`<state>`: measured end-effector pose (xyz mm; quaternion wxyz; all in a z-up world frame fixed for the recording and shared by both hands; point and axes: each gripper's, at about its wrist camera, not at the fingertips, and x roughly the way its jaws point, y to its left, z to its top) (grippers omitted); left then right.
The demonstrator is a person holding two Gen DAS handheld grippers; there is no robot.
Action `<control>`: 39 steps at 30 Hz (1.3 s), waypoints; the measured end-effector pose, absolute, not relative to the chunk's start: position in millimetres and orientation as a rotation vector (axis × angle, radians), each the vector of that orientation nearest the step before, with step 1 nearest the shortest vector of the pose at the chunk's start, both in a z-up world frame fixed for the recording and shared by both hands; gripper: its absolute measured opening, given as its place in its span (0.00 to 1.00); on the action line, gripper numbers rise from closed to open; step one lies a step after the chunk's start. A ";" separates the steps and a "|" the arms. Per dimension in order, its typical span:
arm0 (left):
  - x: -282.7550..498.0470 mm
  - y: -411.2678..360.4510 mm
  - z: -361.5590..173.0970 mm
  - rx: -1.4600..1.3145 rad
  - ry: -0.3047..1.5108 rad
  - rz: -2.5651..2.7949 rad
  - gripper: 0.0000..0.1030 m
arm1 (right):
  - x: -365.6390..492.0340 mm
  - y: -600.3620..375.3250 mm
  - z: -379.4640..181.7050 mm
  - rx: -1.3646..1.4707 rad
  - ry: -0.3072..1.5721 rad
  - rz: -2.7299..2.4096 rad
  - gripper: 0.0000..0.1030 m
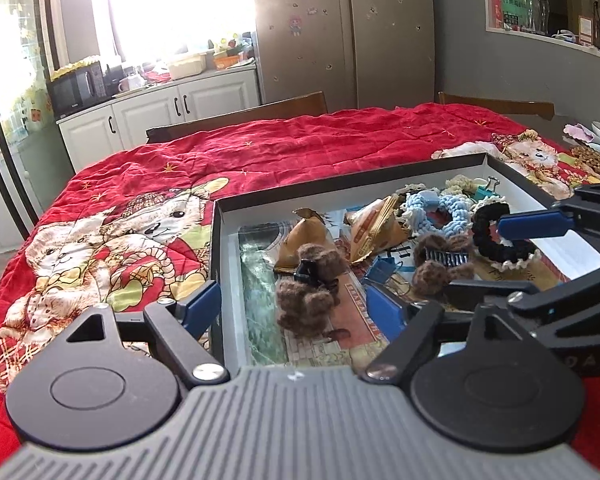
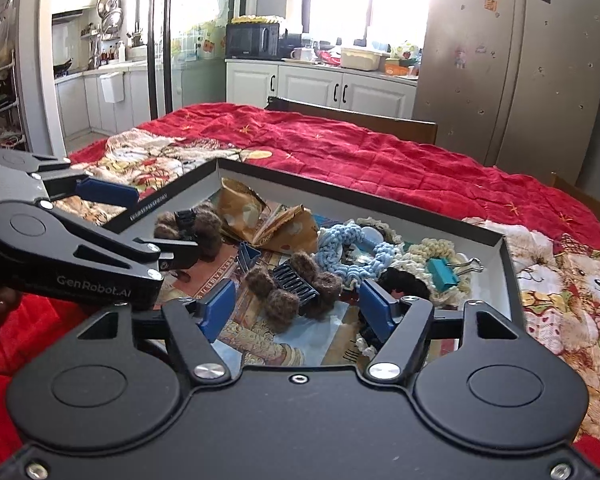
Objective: Organize objects
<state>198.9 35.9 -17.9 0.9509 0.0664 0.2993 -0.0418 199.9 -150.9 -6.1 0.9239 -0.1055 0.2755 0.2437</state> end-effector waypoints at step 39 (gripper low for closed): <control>85.8 21.8 9.1 0.056 0.610 -0.012 1.00 | 85.7 -217.6 33.1 -0.145 0.551 0.333 0.75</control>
